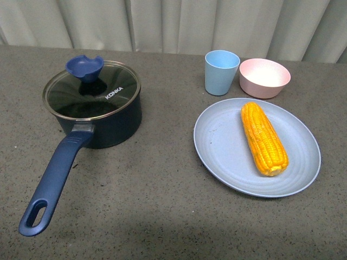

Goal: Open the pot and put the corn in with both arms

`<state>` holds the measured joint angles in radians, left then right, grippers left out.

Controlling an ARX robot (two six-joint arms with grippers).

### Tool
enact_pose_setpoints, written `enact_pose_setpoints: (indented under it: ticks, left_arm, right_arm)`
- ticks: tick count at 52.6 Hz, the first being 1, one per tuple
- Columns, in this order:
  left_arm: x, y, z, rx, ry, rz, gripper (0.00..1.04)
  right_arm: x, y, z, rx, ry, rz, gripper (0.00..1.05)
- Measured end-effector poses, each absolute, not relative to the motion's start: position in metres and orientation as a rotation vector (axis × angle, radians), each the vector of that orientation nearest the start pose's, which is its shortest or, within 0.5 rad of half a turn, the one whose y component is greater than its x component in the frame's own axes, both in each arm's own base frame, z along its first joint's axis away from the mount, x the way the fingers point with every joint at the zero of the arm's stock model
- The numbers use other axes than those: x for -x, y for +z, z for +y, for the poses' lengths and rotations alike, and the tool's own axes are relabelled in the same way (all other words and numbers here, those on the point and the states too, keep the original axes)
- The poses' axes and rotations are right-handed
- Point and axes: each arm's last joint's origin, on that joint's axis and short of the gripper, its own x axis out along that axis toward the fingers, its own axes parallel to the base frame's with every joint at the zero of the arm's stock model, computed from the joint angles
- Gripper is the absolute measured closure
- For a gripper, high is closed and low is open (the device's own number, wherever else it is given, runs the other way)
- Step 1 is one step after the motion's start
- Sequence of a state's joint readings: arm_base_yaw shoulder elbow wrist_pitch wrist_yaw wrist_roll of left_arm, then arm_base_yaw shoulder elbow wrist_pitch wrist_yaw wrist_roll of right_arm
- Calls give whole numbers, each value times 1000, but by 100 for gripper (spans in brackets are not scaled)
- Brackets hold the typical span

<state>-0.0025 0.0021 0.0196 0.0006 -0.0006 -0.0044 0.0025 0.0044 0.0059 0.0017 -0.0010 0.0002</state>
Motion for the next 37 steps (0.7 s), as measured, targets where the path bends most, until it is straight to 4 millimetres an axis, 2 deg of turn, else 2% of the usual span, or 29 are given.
enact_pose_setpoints:
  ticks: [37]
  left_arm:
    - [-97, 170, 0, 5, -2, -18, 6]
  right_arm:
    - [-98, 165, 0, 0, 3, -3, 9]
